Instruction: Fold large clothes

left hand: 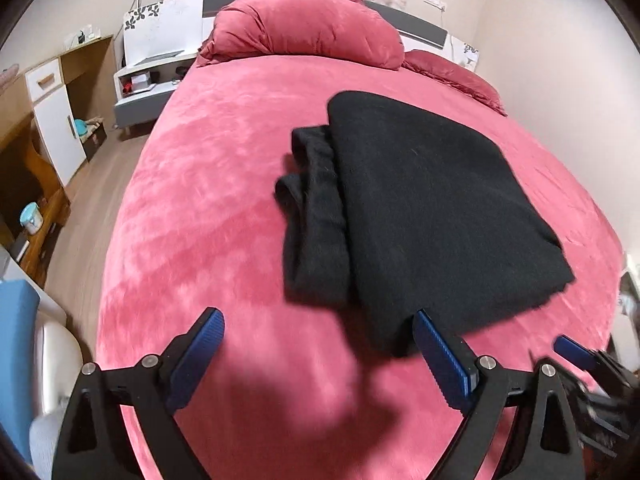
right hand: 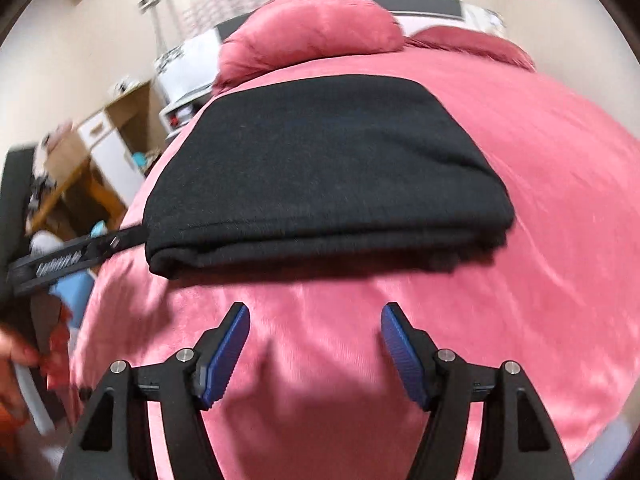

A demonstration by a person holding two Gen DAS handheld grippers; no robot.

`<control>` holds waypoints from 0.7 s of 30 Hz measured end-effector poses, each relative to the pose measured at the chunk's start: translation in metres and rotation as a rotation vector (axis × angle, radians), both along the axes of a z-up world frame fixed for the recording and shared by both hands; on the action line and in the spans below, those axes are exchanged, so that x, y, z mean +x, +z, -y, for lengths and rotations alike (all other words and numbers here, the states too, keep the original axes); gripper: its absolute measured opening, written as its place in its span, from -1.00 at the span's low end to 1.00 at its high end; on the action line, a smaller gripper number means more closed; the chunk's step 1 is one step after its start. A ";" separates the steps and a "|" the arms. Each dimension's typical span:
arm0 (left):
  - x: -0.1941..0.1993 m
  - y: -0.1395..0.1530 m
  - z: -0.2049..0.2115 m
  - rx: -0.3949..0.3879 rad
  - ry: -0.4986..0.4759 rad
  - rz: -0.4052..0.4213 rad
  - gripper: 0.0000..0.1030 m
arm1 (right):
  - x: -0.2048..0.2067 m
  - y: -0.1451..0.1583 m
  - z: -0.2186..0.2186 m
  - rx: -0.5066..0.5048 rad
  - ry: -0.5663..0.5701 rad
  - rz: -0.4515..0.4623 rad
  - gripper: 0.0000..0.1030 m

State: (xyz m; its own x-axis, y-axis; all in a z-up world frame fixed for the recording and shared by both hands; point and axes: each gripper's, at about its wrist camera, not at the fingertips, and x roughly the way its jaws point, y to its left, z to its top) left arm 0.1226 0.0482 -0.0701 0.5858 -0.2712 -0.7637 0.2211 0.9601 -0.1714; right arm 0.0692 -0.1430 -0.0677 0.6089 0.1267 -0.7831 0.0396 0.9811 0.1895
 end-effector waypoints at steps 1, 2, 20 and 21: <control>-0.010 0.002 0.001 -0.013 -0.011 -0.005 0.86 | -0.002 -0.001 0.002 0.003 -0.014 -0.003 0.35; -0.018 0.002 0.002 -0.023 -0.021 -0.009 0.86 | -0.003 -0.001 0.003 0.000 -0.025 -0.009 0.35; -0.077 0.001 0.037 0.161 0.026 0.097 0.99 | -0.027 0.012 -0.010 -0.101 -0.058 0.065 0.54; -0.077 0.000 0.038 0.176 0.029 0.098 0.99 | -0.028 0.013 -0.011 -0.105 -0.056 0.067 0.54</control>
